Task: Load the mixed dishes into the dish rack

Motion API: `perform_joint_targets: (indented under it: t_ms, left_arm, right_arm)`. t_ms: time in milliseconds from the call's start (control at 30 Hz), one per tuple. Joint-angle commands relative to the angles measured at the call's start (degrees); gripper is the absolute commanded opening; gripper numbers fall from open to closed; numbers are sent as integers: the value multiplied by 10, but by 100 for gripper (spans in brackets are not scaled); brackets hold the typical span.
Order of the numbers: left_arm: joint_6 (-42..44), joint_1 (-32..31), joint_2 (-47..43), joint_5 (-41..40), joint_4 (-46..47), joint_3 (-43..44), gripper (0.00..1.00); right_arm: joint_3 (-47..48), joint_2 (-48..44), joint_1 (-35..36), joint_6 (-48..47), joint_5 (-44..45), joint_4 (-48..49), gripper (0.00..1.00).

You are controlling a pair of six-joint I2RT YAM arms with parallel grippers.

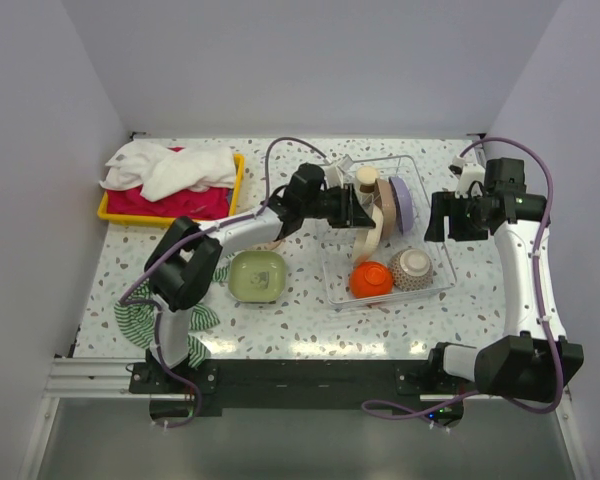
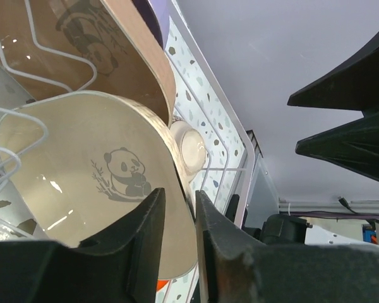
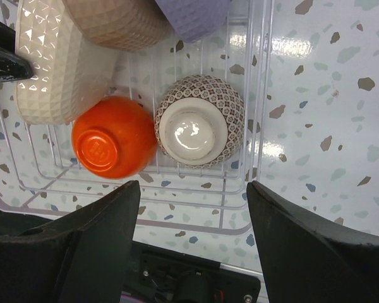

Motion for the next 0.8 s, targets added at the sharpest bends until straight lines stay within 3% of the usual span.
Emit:
perform_joint_targets:
  t_ms: [0, 167, 333, 500, 767]
  left_arm:
    - [10, -3, 16, 6, 19, 29, 25]
    - [0, -1, 11, 11, 31, 35, 0]
    - [-66, 13, 4, -5, 66, 20, 0]
    - [-178, 23, 16, -2, 161, -3, 0]
    - [-231, 21, 38, -37, 222, -6, 0]
  right_arm:
    - [8, -10, -1, -3, -4, 5, 73]
    - [16, -4, -2, -3, -4, 3, 73]
    - [28, 8, -1, 1, -2, 2, 73]
    - [50, 24, -1, 5, 5, -4, 73]
    - [70, 40, -2, 7, 14, -10, 73]
